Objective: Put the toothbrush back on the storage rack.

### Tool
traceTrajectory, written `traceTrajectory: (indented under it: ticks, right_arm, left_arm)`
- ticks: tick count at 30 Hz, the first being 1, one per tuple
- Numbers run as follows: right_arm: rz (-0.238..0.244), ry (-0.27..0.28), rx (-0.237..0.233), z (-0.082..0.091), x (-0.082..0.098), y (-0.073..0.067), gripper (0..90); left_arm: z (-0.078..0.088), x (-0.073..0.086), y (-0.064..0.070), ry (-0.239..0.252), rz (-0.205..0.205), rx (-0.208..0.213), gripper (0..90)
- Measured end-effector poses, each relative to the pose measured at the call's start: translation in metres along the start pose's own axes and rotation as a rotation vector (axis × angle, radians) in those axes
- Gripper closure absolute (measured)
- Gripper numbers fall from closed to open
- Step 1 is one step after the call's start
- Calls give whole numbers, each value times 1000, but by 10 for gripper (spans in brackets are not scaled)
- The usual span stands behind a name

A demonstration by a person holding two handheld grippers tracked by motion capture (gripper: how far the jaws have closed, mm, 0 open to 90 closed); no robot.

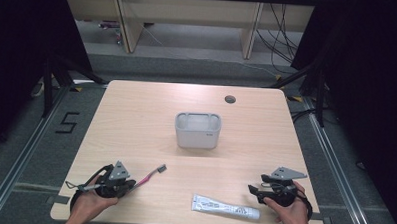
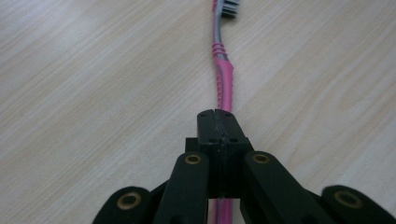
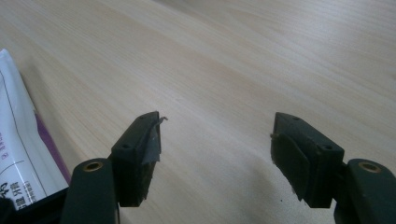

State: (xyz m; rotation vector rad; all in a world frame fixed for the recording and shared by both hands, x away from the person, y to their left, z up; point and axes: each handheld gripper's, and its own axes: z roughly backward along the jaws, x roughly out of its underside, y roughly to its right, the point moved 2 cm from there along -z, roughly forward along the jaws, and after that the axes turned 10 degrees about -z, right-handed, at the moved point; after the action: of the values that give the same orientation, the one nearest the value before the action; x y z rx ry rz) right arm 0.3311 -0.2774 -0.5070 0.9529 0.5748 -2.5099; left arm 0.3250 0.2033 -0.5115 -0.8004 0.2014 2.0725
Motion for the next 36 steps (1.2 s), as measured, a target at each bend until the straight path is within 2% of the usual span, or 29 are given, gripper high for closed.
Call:
traceTrajectory:
  ticks: [2, 5, 10, 11, 12, 14, 19, 27, 28, 31, 34, 36]
  right_arm:
    - [-1, 0, 1, 0, 0, 0, 343]
    - [0, 0, 1, 0, 0, 0, 343]
    - [9, 1, 15, 2, -1, 1, 342]
    - [9, 1, 15, 2, -1, 1, 342]
    - [9, 1, 16, 2, -1, 1, 343]
    - [15, 4, 19, 2, -1, 1, 342]
    - [25, 8, 19, 1, -1, 2, 342]
    - [18, 9, 9, 0, 0, 1, 342]
    - [17, 4, 19, 1, 0, 1, 342]
    - [19, 2, 17, 1, 0, 1, 342]
    - [27, 4, 13, 1, 0, 2, 342]
    - [28, 3, 12, 1, 0, 1, 342]
  left_arm:
    - [1, -1, 3, 5, 1, 8, 891]
    - [2, -4, 6, -15, -7, 21, 883]
    - [6, -12, 2, -25, -9, 21, 839]
    - [6, -14, 1, -27, -8, 38, 824]
    - [7, -17, -2, -65, -39, 48, 794]
    - [5, -20, -3, -87, -47, 37, 765]
    - [-3, -28, -4, -144, -67, 46, 711]
    - [-14, -39, -6, -245, -76, 64, 698]
    - [-15, -41, -7, -257, -89, 69, 700]
    - [-18, -44, -7, -285, -106, 71, 705]
    - [-20, -45, -8, -310, -107, 78, 713]
    - [-22, -45, -8, -308, -105, 74, 717]
